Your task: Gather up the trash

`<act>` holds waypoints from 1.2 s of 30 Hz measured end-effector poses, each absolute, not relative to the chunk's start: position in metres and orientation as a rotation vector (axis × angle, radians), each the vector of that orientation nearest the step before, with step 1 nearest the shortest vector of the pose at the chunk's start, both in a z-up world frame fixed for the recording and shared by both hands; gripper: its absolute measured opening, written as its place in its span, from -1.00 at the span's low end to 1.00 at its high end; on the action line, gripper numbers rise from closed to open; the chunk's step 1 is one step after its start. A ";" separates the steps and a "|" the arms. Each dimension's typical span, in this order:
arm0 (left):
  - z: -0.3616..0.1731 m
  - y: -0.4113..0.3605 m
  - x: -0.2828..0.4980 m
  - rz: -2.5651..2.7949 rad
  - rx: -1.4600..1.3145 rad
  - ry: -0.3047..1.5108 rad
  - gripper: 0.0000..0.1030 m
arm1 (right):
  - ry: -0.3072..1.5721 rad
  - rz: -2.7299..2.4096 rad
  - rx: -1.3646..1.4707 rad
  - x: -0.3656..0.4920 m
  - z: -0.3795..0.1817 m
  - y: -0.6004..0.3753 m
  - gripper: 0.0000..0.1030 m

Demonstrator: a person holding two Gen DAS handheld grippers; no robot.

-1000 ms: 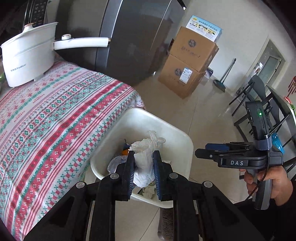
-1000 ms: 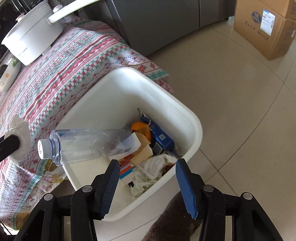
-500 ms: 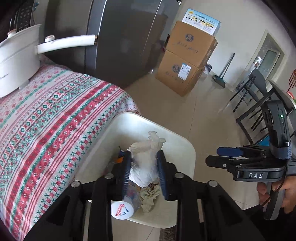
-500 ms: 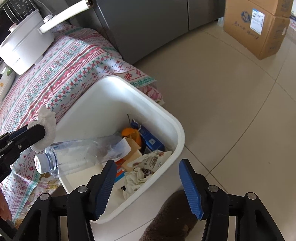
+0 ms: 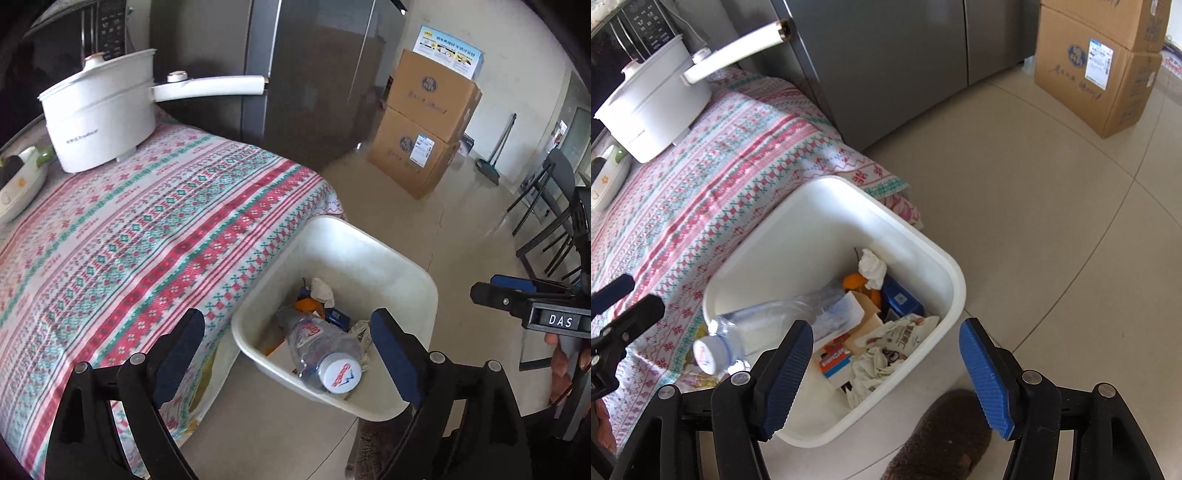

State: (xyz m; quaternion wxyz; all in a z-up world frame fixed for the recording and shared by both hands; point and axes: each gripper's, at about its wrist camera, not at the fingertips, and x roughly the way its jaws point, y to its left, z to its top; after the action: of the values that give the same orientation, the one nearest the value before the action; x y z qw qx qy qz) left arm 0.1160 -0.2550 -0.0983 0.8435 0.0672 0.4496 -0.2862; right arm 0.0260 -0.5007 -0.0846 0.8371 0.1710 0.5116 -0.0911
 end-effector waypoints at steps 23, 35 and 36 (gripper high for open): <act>-0.039 -0.090 0.001 -0.248 0.052 0.827 0.94 | 0.828 -0.046 0.048 -0.031 -0.016 -0.328 0.69; -0.022 -0.034 -0.036 -0.140 0.021 0.743 0.94 | 0.721 -0.060 0.006 -0.050 0.001 -0.285 0.83; -0.021 -0.032 -0.037 -0.134 0.022 0.740 0.94 | 0.714 -0.059 -0.001 -0.050 0.002 -0.281 0.83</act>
State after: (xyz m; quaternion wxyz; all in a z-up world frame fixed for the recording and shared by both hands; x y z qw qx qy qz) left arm -0.0372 -0.0315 -0.0208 0.9301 0.0105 0.3613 -0.0655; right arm -0.0502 -0.2810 0.0023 0.9365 -0.0006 0.3495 -0.0289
